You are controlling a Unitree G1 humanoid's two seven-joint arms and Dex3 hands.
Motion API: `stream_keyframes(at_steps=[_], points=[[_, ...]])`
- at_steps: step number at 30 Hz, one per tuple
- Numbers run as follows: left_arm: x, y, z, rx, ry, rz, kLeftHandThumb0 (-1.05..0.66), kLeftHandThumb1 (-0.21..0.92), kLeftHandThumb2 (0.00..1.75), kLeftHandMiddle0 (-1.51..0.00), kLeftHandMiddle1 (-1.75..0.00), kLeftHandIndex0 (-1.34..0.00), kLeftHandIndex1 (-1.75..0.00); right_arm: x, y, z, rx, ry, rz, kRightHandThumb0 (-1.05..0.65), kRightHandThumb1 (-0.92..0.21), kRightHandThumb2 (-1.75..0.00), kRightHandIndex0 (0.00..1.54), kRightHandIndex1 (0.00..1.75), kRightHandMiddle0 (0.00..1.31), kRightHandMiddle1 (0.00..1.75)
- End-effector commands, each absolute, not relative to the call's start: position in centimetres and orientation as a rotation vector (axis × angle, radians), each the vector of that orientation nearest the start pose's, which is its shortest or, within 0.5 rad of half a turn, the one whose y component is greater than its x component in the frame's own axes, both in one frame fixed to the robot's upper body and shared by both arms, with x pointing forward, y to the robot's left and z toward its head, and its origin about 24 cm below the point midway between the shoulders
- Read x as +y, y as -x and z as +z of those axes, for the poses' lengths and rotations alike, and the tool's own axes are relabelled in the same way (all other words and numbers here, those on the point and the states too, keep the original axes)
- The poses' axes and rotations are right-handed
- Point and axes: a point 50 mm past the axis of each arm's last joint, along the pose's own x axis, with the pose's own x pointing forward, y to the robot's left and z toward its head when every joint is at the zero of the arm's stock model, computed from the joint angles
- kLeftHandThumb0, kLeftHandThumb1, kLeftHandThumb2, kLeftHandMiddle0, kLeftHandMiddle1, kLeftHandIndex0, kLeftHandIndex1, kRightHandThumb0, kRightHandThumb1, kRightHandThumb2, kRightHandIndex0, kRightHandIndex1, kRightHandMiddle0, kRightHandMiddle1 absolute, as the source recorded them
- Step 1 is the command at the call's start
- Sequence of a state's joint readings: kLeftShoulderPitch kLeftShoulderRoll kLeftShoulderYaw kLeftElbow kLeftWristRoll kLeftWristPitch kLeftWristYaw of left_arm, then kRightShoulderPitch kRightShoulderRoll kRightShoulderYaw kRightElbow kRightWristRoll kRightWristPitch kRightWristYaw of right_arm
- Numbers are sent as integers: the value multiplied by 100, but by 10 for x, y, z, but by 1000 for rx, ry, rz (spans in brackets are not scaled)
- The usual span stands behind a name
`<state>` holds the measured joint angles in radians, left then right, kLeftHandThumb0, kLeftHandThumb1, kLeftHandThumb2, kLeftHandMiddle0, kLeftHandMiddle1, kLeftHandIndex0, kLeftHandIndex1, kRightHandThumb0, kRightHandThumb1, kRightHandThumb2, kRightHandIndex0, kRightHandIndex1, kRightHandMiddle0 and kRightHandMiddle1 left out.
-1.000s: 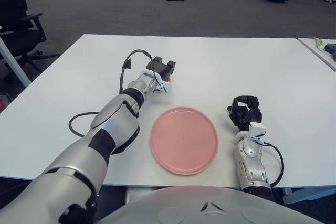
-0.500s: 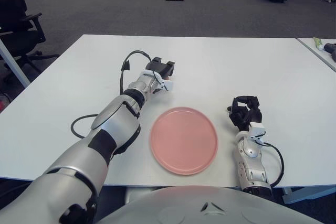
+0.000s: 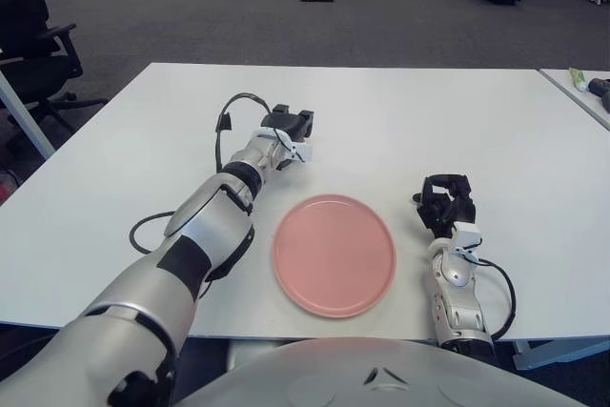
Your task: Put the apple into the plate.
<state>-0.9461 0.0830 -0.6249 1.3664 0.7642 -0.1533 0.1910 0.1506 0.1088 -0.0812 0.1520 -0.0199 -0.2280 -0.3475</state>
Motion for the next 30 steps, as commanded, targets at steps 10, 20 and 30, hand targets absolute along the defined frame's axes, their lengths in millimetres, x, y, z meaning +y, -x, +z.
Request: stream_keyframes(at_steps=[10,20,30], points=[[95,-360,13,101,-1435,-508,0,11,152,-82,-162,-53,-175,-167,-202,-19,160,-101,-497,-35,-87,-60,49,143,23,175],[97,-368,26,60,-1419,-484,0,12,151,-82,-161,-53,-175,-167,-203,-20,159,-96,-491,-36,-85,-63,47,146,24,175],[98,-373,35,23,-1376,-442,0,11,151,-82,-160,-53,-175,-166,-204,-20,141,-98,-481,-36,-82,-67,49,147,25,175]])
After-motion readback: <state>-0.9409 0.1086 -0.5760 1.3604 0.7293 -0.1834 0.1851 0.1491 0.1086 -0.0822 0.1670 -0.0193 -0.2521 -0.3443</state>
